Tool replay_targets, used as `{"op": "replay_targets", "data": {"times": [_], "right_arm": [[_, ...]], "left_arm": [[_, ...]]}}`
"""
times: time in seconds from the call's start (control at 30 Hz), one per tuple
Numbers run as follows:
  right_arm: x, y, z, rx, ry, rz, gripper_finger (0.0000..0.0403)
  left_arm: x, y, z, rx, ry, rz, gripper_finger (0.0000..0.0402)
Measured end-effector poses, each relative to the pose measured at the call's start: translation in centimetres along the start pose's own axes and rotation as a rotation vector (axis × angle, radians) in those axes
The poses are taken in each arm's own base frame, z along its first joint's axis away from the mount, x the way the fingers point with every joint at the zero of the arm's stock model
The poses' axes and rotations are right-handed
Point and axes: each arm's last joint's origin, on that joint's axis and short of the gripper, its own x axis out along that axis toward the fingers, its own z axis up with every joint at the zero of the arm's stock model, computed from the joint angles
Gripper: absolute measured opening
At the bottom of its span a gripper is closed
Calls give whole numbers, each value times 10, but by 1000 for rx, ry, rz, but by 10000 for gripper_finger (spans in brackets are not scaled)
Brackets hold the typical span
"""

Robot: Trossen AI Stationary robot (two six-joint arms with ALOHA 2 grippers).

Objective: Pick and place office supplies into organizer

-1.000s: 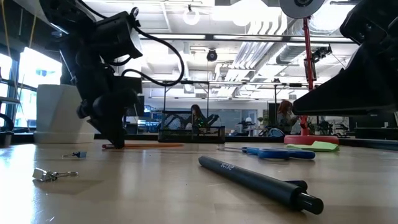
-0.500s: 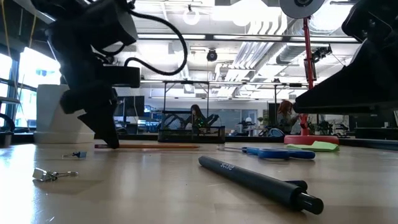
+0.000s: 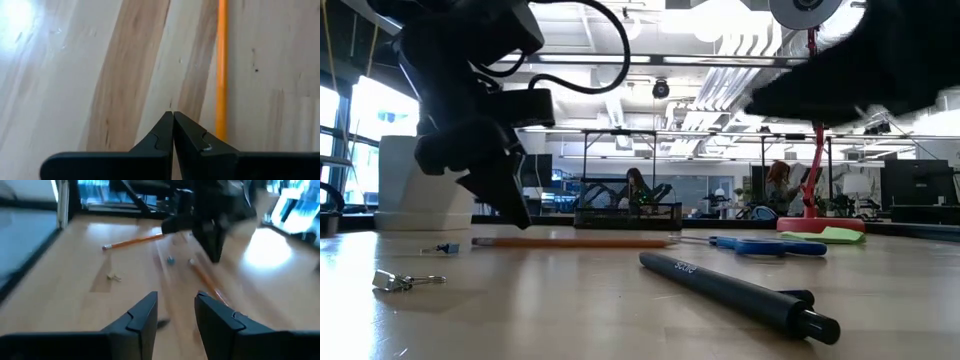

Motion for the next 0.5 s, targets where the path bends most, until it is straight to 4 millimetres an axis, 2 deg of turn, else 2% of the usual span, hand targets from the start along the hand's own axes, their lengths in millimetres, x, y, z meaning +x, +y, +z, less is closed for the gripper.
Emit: {"op": "replay_targets", "data": {"times": [0.1, 0.17, 0.27, 0.33, 0.4, 0.5], "right_arm": [[25, 0, 23, -189, 82, -9, 123], [46, -8, 42, -265, 198, 6, 123], [73, -33, 71, -235, 418, 80, 123], [83, -50, 86, -174, 525, 144, 123], [90, -63, 99, -149, 575, 171, 123], [96, -73, 113, -168, 563, 181, 123]], "left_arm": [[0, -1, 0, 2, 11, -28, 2], [-1, 0, -1, 12, 23, -25, 2], [-12, 5, -2, 19, 70, 18, 1], [-27, 11, 0, -11, 48, 101, 0], [-48, 13, 3, -38, -57, 158, 0], [-80, 10, 10, -41, -219, 99, 0]]}}
